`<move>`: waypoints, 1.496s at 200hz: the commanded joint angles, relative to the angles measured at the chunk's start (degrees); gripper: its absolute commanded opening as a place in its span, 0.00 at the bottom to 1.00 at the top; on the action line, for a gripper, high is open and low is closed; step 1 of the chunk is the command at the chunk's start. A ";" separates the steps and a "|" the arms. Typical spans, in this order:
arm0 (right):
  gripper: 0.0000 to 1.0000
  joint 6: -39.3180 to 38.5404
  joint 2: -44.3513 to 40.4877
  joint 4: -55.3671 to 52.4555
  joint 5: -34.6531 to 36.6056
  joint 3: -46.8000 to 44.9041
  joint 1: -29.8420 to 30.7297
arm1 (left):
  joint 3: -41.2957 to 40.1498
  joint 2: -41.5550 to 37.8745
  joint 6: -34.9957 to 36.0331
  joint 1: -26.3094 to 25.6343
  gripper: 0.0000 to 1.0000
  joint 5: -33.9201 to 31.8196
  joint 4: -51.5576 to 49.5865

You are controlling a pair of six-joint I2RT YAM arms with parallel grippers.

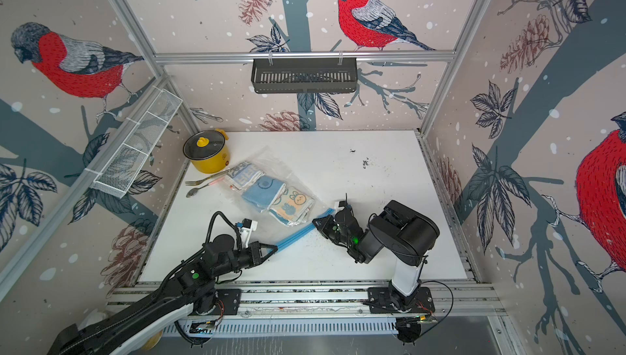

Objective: Place the folded towel into the vacuum bag
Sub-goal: Close the vacuum bag at the center of the board.

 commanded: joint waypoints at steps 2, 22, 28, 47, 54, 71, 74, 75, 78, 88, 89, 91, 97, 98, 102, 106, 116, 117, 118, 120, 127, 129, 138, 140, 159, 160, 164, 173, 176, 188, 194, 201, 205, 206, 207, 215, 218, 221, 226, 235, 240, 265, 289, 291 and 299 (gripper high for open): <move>0.00 -1.68 -0.83 -5.21 11.80 -0.97 -2.53 | 0.53 -0.61 1.12 0.03 0.00 5.01 -4.82; 0.00 -2.21 -2.10 -5.89 11.69 -1.67 -4.20 | 0.61 -0.81 1.13 0.02 0.00 4.98 -4.82; 0.00 -2.47 -2.50 -6.19 11.65 -1.83 -4.73 | 0.75 -0.83 1.12 0.05 0.00 4.90 -4.85; 0.00 -3.31 -3.62 -7.20 11.46 -2.05 -6.40 | 0.96 -0.51 1.43 0.01 0.00 4.99 -4.80; 0.00 -3.62 -3.89 -7.43 11.38 -2.14 -7.00 | 1.08 -0.35 1.55 0.01 0.00 5.13 -4.72; 0.00 -4.33 -4.51 -8.16 11.03 -2.14 -8.42 | 1.21 -0.06 1.64 0.01 0.00 5.24 -4.65; 0.00 -4.39 -4.59 -8.35 10.99 -2.14 -8.56 | 1.18 -0.11 1.64 0.04 0.00 5.26 -4.72; 0.00 -4.46 -4.61 -8.40 10.99 -2.14 -8.67 | 1.20 -0.12 1.65 0.02 0.00 5.26 -4.72; 0.00 -4.57 -4.68 -8.49 10.90 -2.22 -8.90 | 1.22 -0.12 1.69 0.02 0.00 5.24 -4.71; 0.00 -4.92 -4.84 -8.78 10.68 -2.23 -9.81 | 1.18 -0.13 1.73 0.01 0.00 5.26 -4.80; 0.00 -4.94 -4.95 -8.79 10.66 -2.23 -9.86 | 1.16 -0.18 1.78 0.01 0.00 5.26 -4.80; 0.00 -4.94 -4.96 -8.80 10.64 -2.29 -9.99 | 1.10 -0.16 1.74 0.03 0.00 5.26 -4.80; 0.00 -5.12 -5.06 -8.95 10.63 -2.36 -10.51 | 1.19 -0.22 1.73 0.05 0.00 5.24 -4.81; 0.00 -5.17 -5.10 -8.97 10.63 -2.38 -10.56 | 1.16 -0.22 1.73 0.03 0.00 5.21 -4.89; 0.00 -5.29 -5.22 -9.11 10.55 -2.42 -10.86 | 1.16 -0.22 1.73 0.01 0.00 5.22 -4.80; 0.00 -5.44 -5.31 -9.15 10.47 -2.48 -11.18 | 1.21 -0.19 1.73 0.02 0.00 5.22 -4.91; 0.00 -5.74 -5.55 -9.48 10.46 -2.49 -11.81 | 1.22 -0.37 1.73 0.02 0.00 5.14 -5.08; 0.00 -5.79 -5.61 -9.53 10.46 -2.49 -11.87 | 1.22 -0.38 1.73 0.01 0.00 5.12 -5.07; 0.00 -5.82 -5.64 -9.61 10.46 -2.49 -11.95 | 1.22 -0.39 1.73 0.05 0.00 5.10 -5.07; 0.00 -5.88 -5.66 -9.77 10.46 -2.49 -12.07 | 1.23 -0.39 1.73 0.02 0.00 5.09 -5.06; 0.00 -5.97 -5.76 -9.93 10.55 -2.54 -12.44 | 1.21 -0.40 1.73 0.03 0.00 5.14 -5.06; 0.00 -6.07 -5.71 -9.94 10.55 -2.57 -12.63 | 1.22 -0.37 1.73 0.06 0.00 5.10 -5.06; 0.00 -6.19 -5.81 -9.94 10.38 -2.67 -13.17 | 1.20 -0.31 1.81 0.02 0.00 5.09 -5.09; 0.00 -6.19 -5.84 -9.94 10.33 -2.73 -13.37 | 1.20 -0.26 1.80 0.03 0.00 5.09 -5.07; 0.00 -6.62 -5.73 -10.14 10.20 -2.84 -14.61 | 1.23 -0.21 1.73 0.04 0.00 5.11 -5.06; 0.00 -6.63 -5.75 -10.13 10.20 -2.84 -14.63 | 1.18 -0.22 1.73 0.07 0.00 5.14 -5.06; 0.00 -6.69 -5.74 -10.04 10.12 -2.93 -14.90 | 1.19 -0.22 1.73 0.10 0.00 5.11 -5.06; 0.00 -6.86 -5.67 -10.02 9.99 -3.01 -15.53 | 1.22 -0.17 1.73 0.09 0.00 5.02 -5.20; 0.00 -6.89 -5.63 -10.02 9.89 -3.02 -15.69 | 1.17 -0.21 1.73 0.09 0.00 5.08 -5.03; 0.00 -7.15 -5.49 -10.07 9.68 -3.02 -16.29 | 1.22 -0.06 1.73 0.09 0.00 5.09 -5.09; 0.00 -7.29 -5.48 -10.02 9.58 -2.99 -16.55 | 1.23 -0.04 1.73 0.09 0.00 5.06 -5.05; 0.00 -7.29 -5.42 -10.03 9.50 -2.98 -16.88 | 1.21 0.07 1.73 0.09 0.00 5.06 -5.06; 0.00 -7.40 -5.38 -9.91 9.42 -3.02 -16.94 | 1.21 0.07 1.74 0.09 0.00 5.08 -5.00; 0.00 -7.41 -5.39 -9.88 9.41 -3.02 -16.94 | 1.17 0.10 1.78 0.09 0.00 5.09 -5.03; 0.00 -7.42 -5.40 -9.91 9.37 -3.02 -16.94 | 1.20 0.12 1.76 0.09 0.00 5.00 -5.00; 0.00 -7.51 -5.35 -9.86 9.25 -2.87 -17.12 | 1.23 0.14 1.73 0.09 0.00 5.00 -4.94; 0.00 -7.58 -5.33 -9.92 9.18 -2.85 -17.12 | 1.22 0.14 1.73 0.09 0.00 4.98 -4.91; 0.00 -7.60 -5.32 -10.02 9.22 -2.78 -17.12 | 1.23 0.20 1.73 0.09 0.00 5.04 -4.91; 0.00 -7.68 -5.30 -10.02 9.23 -2.75 -17.19 | 1.18 0.20 1.73 0.10 0.00 5.01 -4.96; 0.00 -7.69 -5.23 -9.96 9.19 -2.67 -17.17 | 1.16 0.22 1.73 0.09 0.00 5.05 -4.91; 0.00 -7.69 -5.16 -9.99 9.10 -2.65 -17.17 | 1.22 0.22 1.74 0.09 0.00 4.98 -4.89; 0.00 -7.77 -5.13 -9.52 8.55 -2.75 -17.12 | 1.15 0.23 1.65 0.18 0.00 4.92 -4.71; 0.00 -8.73 -6.19 -9.29 7.21 -3.09 -17.08 | 1.23 0.72 1.69 0.17 0.00 4.64 -3.95; 0.00 -8.92 -6.31 -9.32 7.03 -3.06 -17.05 | 1.23 0.78 1.72 0.18 0.00 4.65 -3.93; 0.04 -9.86 -6.91 -9.56 5.84 -2.94 -17.03 | 1.31 1.05 1.90 0.11 0.00 4.57 -3.66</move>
